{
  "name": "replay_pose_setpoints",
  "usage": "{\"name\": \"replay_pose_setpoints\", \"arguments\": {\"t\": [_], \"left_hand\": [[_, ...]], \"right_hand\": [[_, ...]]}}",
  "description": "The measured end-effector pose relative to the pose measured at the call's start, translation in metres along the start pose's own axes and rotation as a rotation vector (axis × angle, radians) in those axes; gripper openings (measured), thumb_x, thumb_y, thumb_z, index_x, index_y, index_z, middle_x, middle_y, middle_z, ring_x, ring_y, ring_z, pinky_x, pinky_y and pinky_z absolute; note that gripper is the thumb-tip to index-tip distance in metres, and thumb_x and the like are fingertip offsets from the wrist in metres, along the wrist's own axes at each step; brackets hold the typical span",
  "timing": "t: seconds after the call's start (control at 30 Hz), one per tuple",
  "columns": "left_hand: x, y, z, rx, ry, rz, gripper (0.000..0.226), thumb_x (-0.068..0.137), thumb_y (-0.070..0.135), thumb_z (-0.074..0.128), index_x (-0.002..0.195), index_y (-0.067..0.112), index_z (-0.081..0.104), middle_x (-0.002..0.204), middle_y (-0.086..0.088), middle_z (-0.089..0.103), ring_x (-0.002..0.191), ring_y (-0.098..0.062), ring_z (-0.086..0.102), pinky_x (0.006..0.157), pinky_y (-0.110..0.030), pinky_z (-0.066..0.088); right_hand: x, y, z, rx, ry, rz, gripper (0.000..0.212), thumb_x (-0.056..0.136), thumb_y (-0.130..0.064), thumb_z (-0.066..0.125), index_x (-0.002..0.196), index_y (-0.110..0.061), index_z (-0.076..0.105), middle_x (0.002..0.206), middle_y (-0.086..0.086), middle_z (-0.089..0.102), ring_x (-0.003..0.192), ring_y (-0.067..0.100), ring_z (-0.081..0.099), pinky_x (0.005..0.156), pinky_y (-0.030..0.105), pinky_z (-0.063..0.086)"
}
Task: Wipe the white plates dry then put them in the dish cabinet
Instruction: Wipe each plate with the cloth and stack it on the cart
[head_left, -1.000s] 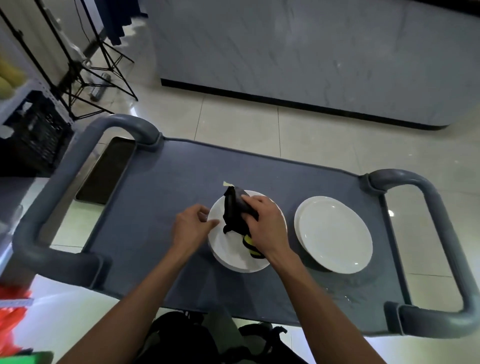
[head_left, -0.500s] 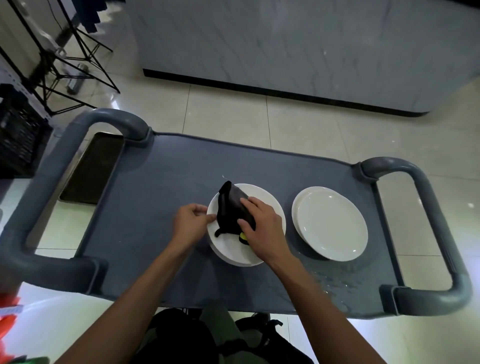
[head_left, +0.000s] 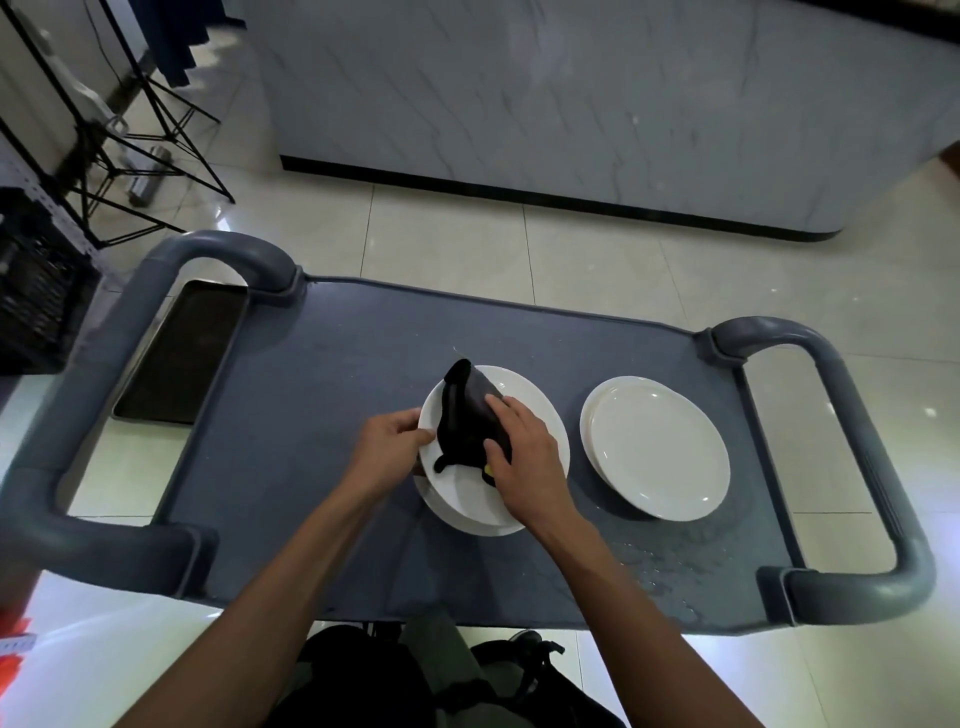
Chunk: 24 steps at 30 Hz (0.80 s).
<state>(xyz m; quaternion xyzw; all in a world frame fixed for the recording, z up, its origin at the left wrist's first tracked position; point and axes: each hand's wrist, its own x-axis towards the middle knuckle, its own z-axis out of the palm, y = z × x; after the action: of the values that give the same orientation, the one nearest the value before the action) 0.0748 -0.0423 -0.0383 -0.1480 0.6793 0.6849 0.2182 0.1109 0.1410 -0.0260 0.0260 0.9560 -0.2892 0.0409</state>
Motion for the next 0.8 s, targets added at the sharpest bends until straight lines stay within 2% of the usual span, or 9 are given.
{"name": "replay_pose_setpoints", "arguments": {"t": [0.1,0.23,0.37,0.5,0.63,0.8], "left_hand": [[-0.005,0.008,0.002,-0.146,-0.078,-0.061,0.040,0.088,-0.010,0.054,0.110,0.017,0.074,0.093,-0.013,0.077,0.077,-0.025,0.073,0.060,-0.034,0.059],[-0.009,0.015,0.005,-0.246,-0.102,-0.067,0.043,0.087,-0.014,0.055,0.115,0.014,0.070,0.099,-0.017,0.075,0.080,-0.028,0.072,0.061,-0.034,0.059],[-0.009,0.018,0.008,-0.188,-0.122,-0.092,0.040,0.082,-0.016,0.053,0.109,0.006,0.073,0.090,-0.017,0.073,0.078,-0.028,0.069,0.062,-0.034,0.058],[-0.008,0.017,0.007,-0.146,-0.144,-0.095,0.041,0.078,-0.017,0.050,0.104,0.005,0.074,0.085,-0.017,0.071,0.076,-0.028,0.067,0.061,-0.034,0.057],[-0.009,0.019,0.005,-0.088,-0.210,-0.089,0.052,0.079,-0.014,0.048,0.110,0.018,0.074,0.094,-0.016,0.073,0.082,-0.029,0.069,0.066,-0.040,0.058],[-0.013,0.023,0.004,-0.096,-0.255,-0.069,0.058,0.079,-0.015,0.046,0.113,0.023,0.073,0.105,-0.020,0.073,0.093,-0.039,0.070,0.068,-0.047,0.059]], "right_hand": [[-0.002,-0.002,0.001,0.080,0.046,0.008,0.053,0.097,-0.008,0.054,0.148,-0.020,0.047,0.152,0.001,0.046,0.140,0.022,0.039,0.120,0.034,0.028],[-0.004,-0.005,0.001,0.150,0.098,0.000,0.051,0.096,-0.003,0.051,0.145,-0.017,0.050,0.149,0.002,0.049,0.139,0.021,0.041,0.119,0.035,0.030],[-0.005,-0.005,0.001,0.174,0.139,-0.017,0.051,0.094,0.001,0.052,0.143,-0.016,0.053,0.146,0.002,0.052,0.136,0.020,0.044,0.118,0.034,0.032],[-0.009,-0.005,0.001,0.173,0.163,-0.038,0.052,0.093,0.004,0.052,0.141,-0.015,0.056,0.145,0.003,0.053,0.137,0.021,0.044,0.117,0.028,0.030],[-0.010,-0.008,0.002,0.173,0.160,-0.070,0.049,0.094,0.002,0.055,0.139,-0.016,0.058,0.144,0.002,0.054,0.135,0.020,0.045,0.115,0.021,0.028],[-0.006,-0.017,0.005,0.161,0.180,-0.136,0.046,0.093,-0.002,0.061,0.137,-0.017,0.061,0.141,0.005,0.057,0.129,0.026,0.049,0.112,0.039,0.037]]}}
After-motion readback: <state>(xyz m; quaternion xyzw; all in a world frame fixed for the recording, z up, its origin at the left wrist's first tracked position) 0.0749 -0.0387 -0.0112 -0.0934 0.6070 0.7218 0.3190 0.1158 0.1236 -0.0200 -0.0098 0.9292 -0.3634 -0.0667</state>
